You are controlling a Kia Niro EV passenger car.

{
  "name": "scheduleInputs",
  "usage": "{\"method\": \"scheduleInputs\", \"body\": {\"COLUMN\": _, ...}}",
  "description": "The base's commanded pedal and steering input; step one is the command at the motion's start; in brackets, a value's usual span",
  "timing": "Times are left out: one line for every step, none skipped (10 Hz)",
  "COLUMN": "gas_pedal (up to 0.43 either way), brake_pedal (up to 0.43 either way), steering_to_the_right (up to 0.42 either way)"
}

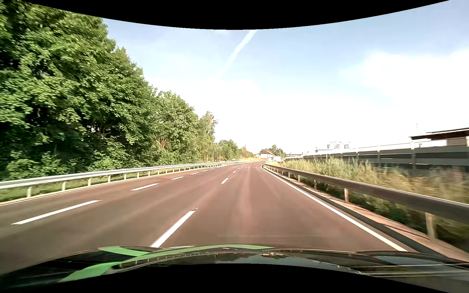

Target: Follow the waypoints while adhering to traffic rules and regulations

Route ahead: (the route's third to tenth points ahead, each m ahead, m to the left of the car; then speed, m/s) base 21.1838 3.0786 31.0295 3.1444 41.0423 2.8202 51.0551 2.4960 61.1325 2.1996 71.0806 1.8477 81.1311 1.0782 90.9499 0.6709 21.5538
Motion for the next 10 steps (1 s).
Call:
{"method": "scheduleInputs", "body": {"gas_pedal": 0.260, "brake_pedal": 0.000, "steering_to_the_right": -0.002}}
{"method": "scheduleInputs", "body": {"gas_pedal": 0.248, "brake_pedal": 0.000, "steering_to_the_right": -0.002}}
{"method": "scheduleInputs", "body": {"gas_pedal": 0.209, "brake_pedal": 0.000, "steering_to_the_right": -0.001}}
{"method": "scheduleInputs", "body": {"gas_pedal": 0.209, "brake_pedal": 0.000, "steering_to_the_right": 0.000}}
{"method": "scheduleInputs", "body": {"gas_pedal": 0.209, "brake_pedal": 0.000, "steering_to_the_right": 0.000}}
{"method": "scheduleInputs", "body": {"gas_pedal": 0.220, "brake_pedal": 0.000, "steering_to_the_right": 0.001}}
{"method": "scheduleInputs", "body": {"gas_pedal": 0.228, "brake_pedal": 0.000, "steering_to_the_right": 0.001}}
{"method": "scheduleInputs", "body": {"gas_pedal": 0.240, "brake_pedal": 0.000, "steering_to_the_right": 0.001}}
{"method": "scheduleInputs", "body": {"gas_pedal": 0.240, "brake_pedal": 0.000, "steering_to_the_right": 0.002}}
{"method": "scheduleInputs", "body": {"gas_pedal": 0.240, "brake_pedal": 0.000, "steering_to_the_right": 0.003}}
